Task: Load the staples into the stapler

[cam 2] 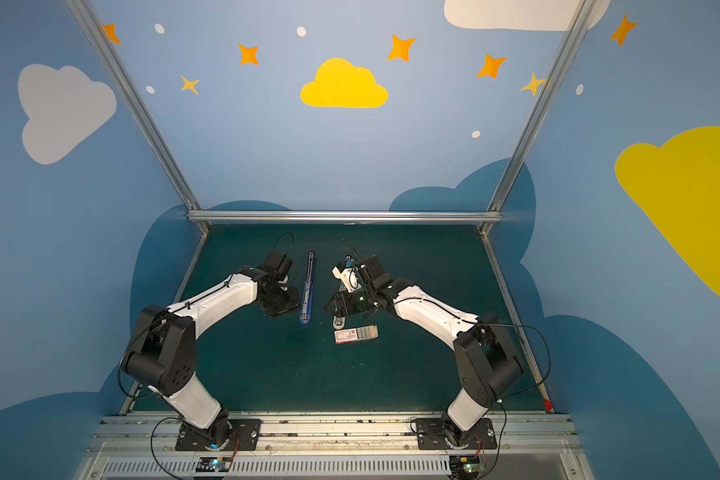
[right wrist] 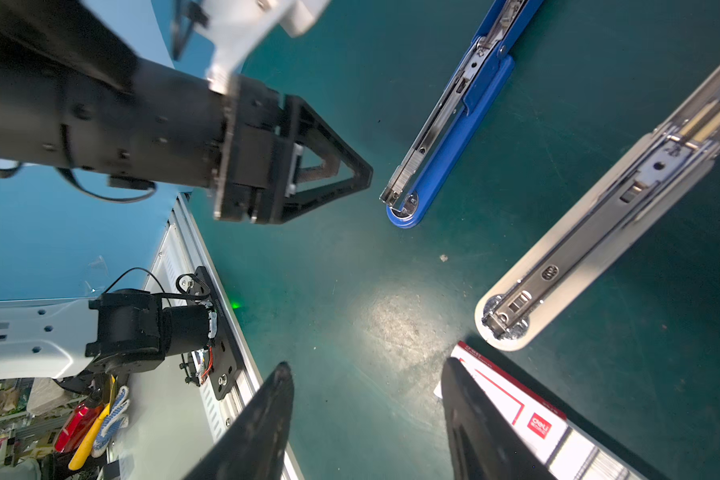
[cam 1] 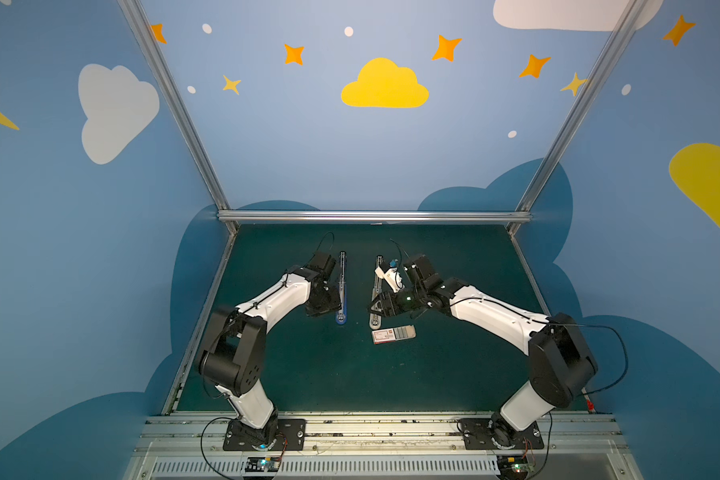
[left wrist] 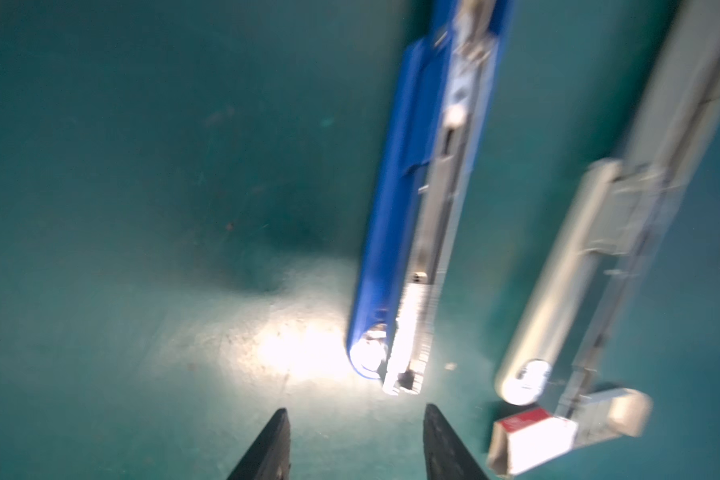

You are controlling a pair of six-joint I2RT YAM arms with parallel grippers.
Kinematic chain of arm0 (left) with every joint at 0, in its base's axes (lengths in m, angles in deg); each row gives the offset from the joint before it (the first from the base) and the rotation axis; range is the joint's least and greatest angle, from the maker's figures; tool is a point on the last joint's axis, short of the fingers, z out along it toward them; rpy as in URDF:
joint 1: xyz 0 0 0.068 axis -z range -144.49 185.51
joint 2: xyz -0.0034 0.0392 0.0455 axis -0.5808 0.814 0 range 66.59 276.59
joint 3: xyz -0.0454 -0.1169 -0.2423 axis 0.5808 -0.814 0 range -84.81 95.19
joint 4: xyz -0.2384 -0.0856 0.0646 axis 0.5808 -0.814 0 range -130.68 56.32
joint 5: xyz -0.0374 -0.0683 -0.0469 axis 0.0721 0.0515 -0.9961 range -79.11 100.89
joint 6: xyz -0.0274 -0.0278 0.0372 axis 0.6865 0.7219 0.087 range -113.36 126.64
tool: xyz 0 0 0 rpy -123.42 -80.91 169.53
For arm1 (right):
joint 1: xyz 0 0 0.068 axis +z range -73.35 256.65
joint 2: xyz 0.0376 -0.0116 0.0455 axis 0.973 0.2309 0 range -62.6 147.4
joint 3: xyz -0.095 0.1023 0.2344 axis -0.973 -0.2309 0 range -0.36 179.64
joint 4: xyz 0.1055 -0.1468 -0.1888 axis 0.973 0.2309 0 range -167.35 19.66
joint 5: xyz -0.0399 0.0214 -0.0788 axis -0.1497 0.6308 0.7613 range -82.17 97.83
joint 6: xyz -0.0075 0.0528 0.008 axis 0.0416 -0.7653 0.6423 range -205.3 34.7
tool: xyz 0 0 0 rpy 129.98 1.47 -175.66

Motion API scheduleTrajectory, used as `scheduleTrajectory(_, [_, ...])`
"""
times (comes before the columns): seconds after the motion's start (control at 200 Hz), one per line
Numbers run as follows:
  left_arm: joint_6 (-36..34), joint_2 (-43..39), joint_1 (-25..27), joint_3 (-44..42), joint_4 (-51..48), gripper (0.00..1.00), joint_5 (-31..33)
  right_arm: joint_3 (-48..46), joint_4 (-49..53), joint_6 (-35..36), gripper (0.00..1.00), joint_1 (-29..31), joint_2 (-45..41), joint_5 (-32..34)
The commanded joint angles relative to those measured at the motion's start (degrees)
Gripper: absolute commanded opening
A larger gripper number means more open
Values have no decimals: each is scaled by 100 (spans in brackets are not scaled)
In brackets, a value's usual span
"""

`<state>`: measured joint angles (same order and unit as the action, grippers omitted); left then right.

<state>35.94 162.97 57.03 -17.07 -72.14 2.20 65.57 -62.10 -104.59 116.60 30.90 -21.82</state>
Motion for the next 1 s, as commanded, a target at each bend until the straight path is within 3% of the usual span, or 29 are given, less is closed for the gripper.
scheduleTrajectory(0.0, [42,125,161,223,-56,57,229,-106,29,-28,59,-48,-276,24])
scheduleTrajectory(0.23, [-107,1106,302,978,-165,63,837,-423,13,-104,60,-175,-525,51])
scheduleTrajectory(0.481, [-194,1662,361,1170,-255,60,1193,-608,-14,-148,59,-303,-648,43])
scheduleTrajectory(0.691, [-132,1227,238,597,-299,57,1637,-608,-100,-196,58,-329,-582,-49])
scheduleTrajectory(0.841, [-132,804,-200,100,-285,57,1774,-608,-141,-201,58,-329,-551,-92])
scheduleTrajectory(0.996, [-293,605,-525,136,-281,58,1720,-625,-149,-204,58,-347,-560,-102])
